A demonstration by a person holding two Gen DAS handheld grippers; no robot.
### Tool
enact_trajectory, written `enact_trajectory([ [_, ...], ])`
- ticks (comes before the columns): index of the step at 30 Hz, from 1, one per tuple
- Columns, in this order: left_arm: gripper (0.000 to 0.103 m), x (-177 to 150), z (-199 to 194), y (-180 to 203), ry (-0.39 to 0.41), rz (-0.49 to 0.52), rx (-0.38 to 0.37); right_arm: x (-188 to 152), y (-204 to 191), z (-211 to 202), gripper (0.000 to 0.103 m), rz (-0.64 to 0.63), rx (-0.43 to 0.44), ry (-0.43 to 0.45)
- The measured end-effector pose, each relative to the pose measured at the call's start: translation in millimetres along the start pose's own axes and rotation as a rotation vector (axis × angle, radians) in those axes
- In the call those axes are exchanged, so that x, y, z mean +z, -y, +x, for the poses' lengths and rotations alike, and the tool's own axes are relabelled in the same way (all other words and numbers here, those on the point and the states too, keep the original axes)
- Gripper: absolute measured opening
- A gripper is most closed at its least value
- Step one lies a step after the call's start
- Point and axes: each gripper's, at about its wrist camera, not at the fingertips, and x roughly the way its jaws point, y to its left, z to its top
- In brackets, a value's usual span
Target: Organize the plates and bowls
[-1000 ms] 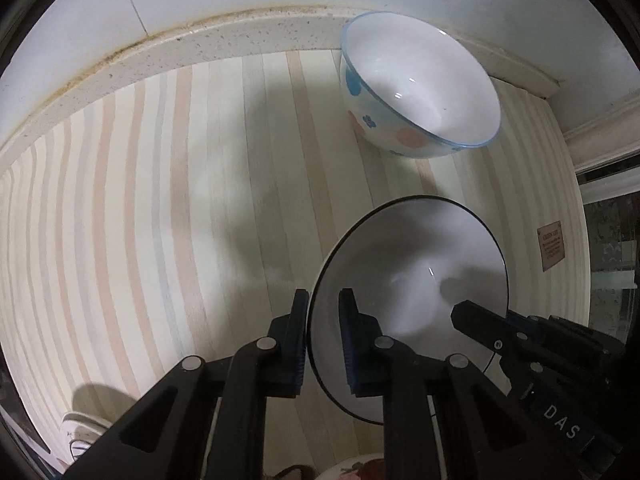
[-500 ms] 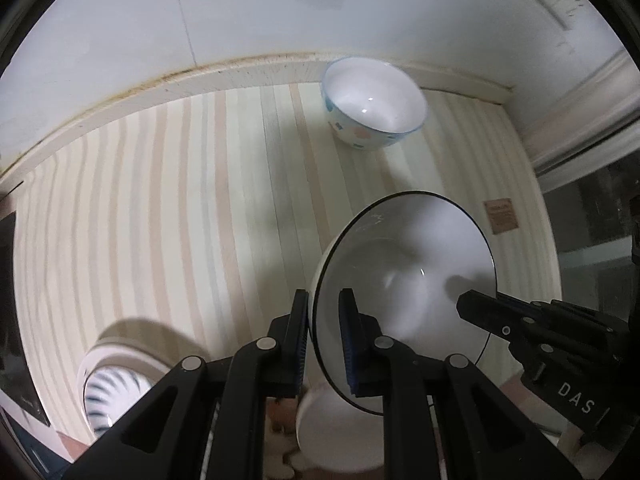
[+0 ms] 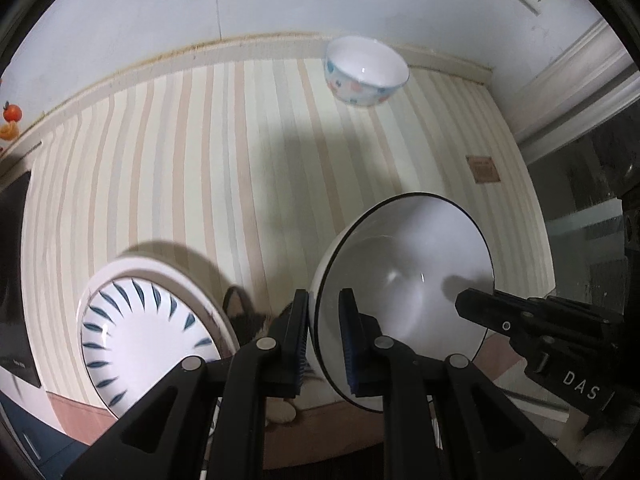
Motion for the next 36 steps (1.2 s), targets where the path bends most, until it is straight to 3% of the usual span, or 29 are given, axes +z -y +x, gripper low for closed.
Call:
enact_trajectory([
  [17, 0.013, -19.5, 57.2, 6.8, -0.133, 0.068, 0.067, -21.8, 28.0, 51.6, 0.012, 0.036, -0.046, -0.112],
  [29, 0.013, -17.5, 56.9, 11.5, -0.152, 0.101, 0.092, -16.1, 33.1, 54.4, 0.012, 0.045, -0.035, -0.156],
  [32, 0.013, -14.7, 38.9, 8.7, -0.134, 0.094, 0.075, -15.1, 35.3, 46.5, 0.012, 0.057, -0.002, -0.158],
  [36, 0.014, 6.0, -8.7, 11.2, -0.021, 0.093, 0.041, -0.2, 39.1, 16.6, 0.012, 0.073, 0.041, -0.105],
])
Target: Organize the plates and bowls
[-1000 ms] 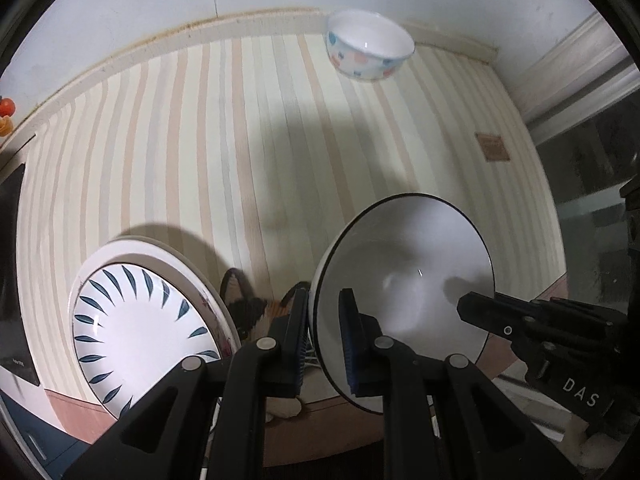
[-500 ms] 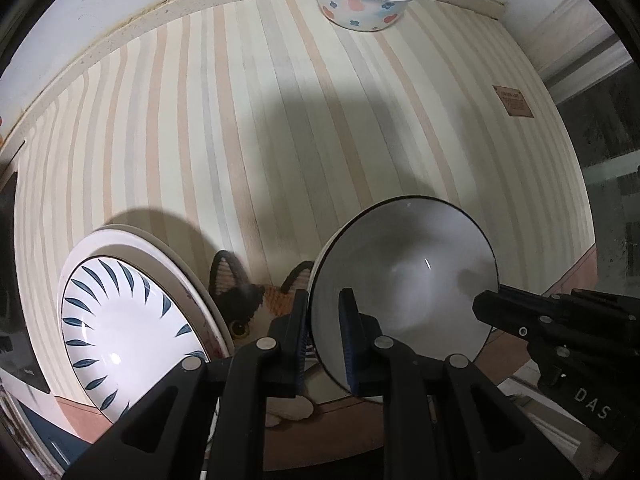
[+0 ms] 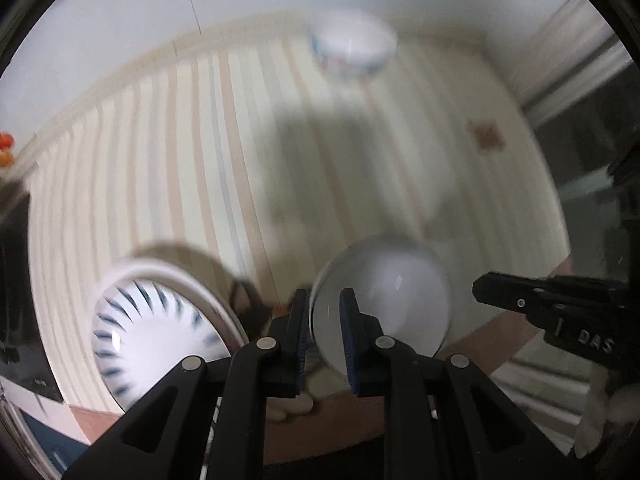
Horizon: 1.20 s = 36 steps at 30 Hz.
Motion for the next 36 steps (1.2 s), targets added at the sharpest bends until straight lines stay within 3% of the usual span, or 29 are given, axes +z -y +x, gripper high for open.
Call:
enact_trajectory([
  [4, 0.024, 47.1, -27.1, -6.7, 0.096, -0.044, -0.038, 30.6, 3.2, -39.8, 0.015, 0.015, 0.031, 0.097],
  [7, 0.025, 89.1, -22.7, -12.1, 0.121, -0.065, -0.039, 67.6, 8.1, -59.1, 0.033, 0.029, 0.045, 0.165],
  [8, 0.025, 107.9, -16.2, -15.5, 0.123, -0.08, -0.045, 81.5, 10.8, -63.0, 0.034, 0.034, 0.044, 0.192],
  [12, 0.024, 166.0, 20.0, -26.4, 0.083, -0.121, -0.063, 138.6, 23.9, -63.3, 0.038, 0.05, 0.022, 0.247],
  [18, 0.024, 220.6, 74.5, -34.3, 0.026, -0.159, -0.05, 218.5, 43.1, -28.6, 0.038, 0.06, -0.027, 0.234],
  [26, 0.024, 245.1, 124.4, -37.1, -0.044, -0.164, -0.026, 280.1, 51.0, 16.4, 0.038, 0.048, -0.062, 0.182],
  [36, 0.024, 253.0, 155.3, -24.0, -0.1, -0.119, -0.012, 308.0, 55.8, 47.8, 0.038, 0.05, -0.078, 0.121],
])
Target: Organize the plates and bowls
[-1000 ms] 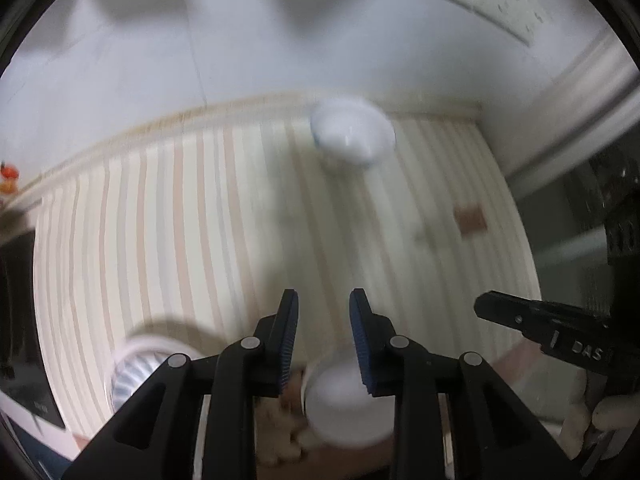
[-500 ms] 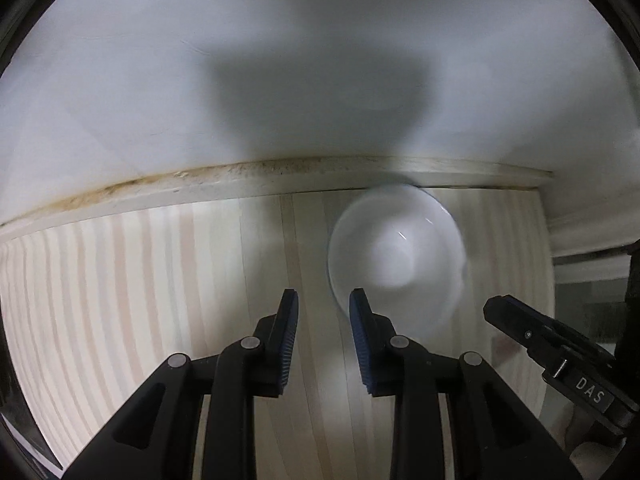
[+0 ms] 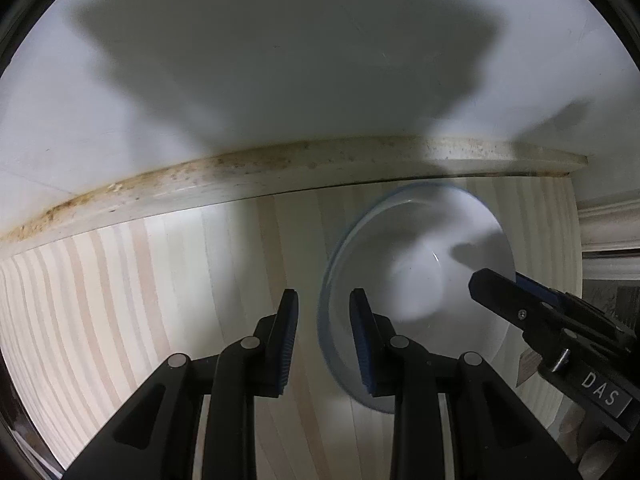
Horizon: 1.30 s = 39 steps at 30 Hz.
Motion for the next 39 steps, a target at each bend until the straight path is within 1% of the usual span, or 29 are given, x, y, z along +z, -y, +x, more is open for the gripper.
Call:
enact_trajectory([
  [5, 0.024, 9.9, 7.6, 6.5, -0.007, 0.012, 0.011, 0.6, -6.3, 12.6, 0.038, 0.004, -0.006, -0.016],
  [8, 0.024, 11.9, 11.3, 13.7, -0.005, 0.03, 0.038, 0.3, -8.1, 20.2, 0.038, 0.009, -0.009, -0.031],
  [9, 0.021, 11.7, 11.5, 15.3, 0.0, 0.035, 0.034, 0.6, -9.0, 23.1, 0.035, 0.007, -0.015, -0.036],
  [10, 0.019, 11.8, 11.9, 17.4, 0.004, 0.038, 0.031, 0.8, -11.2, 26.4, 0.024, 0.001, -0.016, -0.037],
  [11, 0.015, 11.6, 12.6, 19.0, 0.004, 0.042, 0.035, 0.7, -13.3, 28.1, 0.018, -0.007, -0.014, -0.037],
  [12, 0.013, 10.9, 12.6, 21.6, 0.007, 0.046, 0.034, 0.1, -15.4, 29.9, 0.013, -0.012, -0.009, -0.039],
  [13, 0.013, 7.9, 11.6, 24.5, 0.012, 0.047, 0.027, -0.6, -17.8, 30.2, 0.012, -0.014, -0.005, -0.037],
  [16, 0.013, 4.0, 6.1, 31.4, 0.024, 0.046, 0.019, -3.3, -27.3, 30.7, 0.01, -0.041, -0.044, -0.029],
  [18, 0.013, 2.2, 0.3, 33.2, 0.034, 0.054, 0.027, -5.7, -31.7, 31.8, 0.009, -0.055, -0.058, -0.03],
  [20, 0.013, 0.8, -5.7, 34.0, 0.039, 0.06, 0.028, -8.7, -33.1, 31.8, 0.009, -0.049, -0.043, -0.033],
  [23, 0.013, -6.9, -13.6, 36.5, 0.041, 0.06, 0.024, -15.3, -38.0, 29.1, 0.009, -0.054, -0.043, -0.029],
  [24, 0.013, -11.1, -18.2, 38.4, 0.048, 0.065, 0.026, -17.7, -40.0, 27.0, 0.009, -0.059, -0.044, -0.028],
  [25, 0.013, -19.1, -27.0, 30.4, 0.054, 0.068, 0.026, -20.3, -41.6, 24.5, 0.009, -0.06, -0.041, -0.028],
  [28, 0.013, -29.5, -46.1, 30.0, 0.066, 0.069, 0.013, -30.2, -47.1, 16.2, 0.009, -0.066, -0.033, -0.024],
  [32, 0.013, -52.3, -70.1, 33.2, 0.088, 0.081, 0.003, -48.1, -50.9, -1.9, 0.009, -0.075, -0.023, -0.016],
  [38, 0.013, -83.0, -105.3, 26.2, 0.124, 0.1, 0.0, -84.5, -65.1, -35.0, 0.009, -0.106, -0.024, 0.003],
  [39, 0.013, -93.3, -112.8, 26.6, 0.13, 0.105, 0.001, -91.9, -66.9, -41.5, 0.009, -0.111, -0.025, 0.005],
])
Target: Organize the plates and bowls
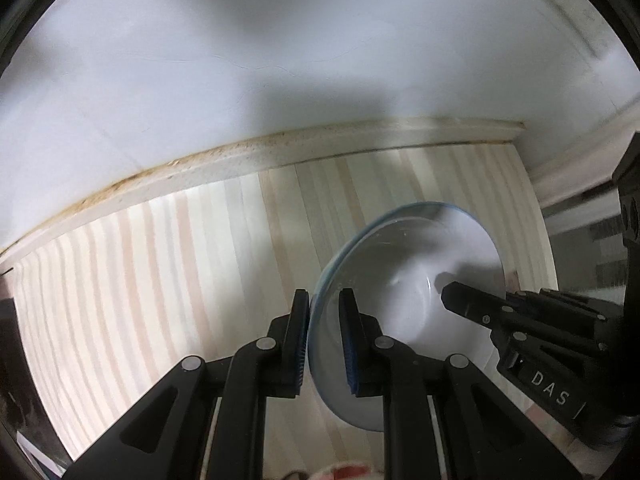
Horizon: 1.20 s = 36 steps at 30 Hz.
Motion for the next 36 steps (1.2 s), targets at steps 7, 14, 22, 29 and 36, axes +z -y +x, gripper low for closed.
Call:
enact_trajectory([
  [7, 0.013, -44.5, -30.3, 6.7, 0.028, 0.035, 0.007, -55.5, -4.0, -48.6, 0.009, -0.019, 0.009, 0.018],
  [14, 0.013, -97.4, -48.3, 7.2, 0.025, 0.056, 0.004, -119.6, -14.8, -71.6, 0.009, -0.029, 0.02, 0.015],
  [22, 0.013, -149.0, -40.7, -3.7, -0.036, 0.065, -0.015, -190.3, -19.7, -62.9, 0.009, -0.022, 0.042, -0.042],
  [29, 0.013, -170.8, -21.1, -5.5, -0.086, 0.064, -0.013, -222.8, -14.7, -42.0, 0.009, -0.003, 0.048, -0.096],
  [36, 0.013, -182.1, -1.6, -6.6, -0.132, 0.062, -0.003, -232.3, -7.9, -22.6, 0.009, 0.007, 0.031, -0.137],
])
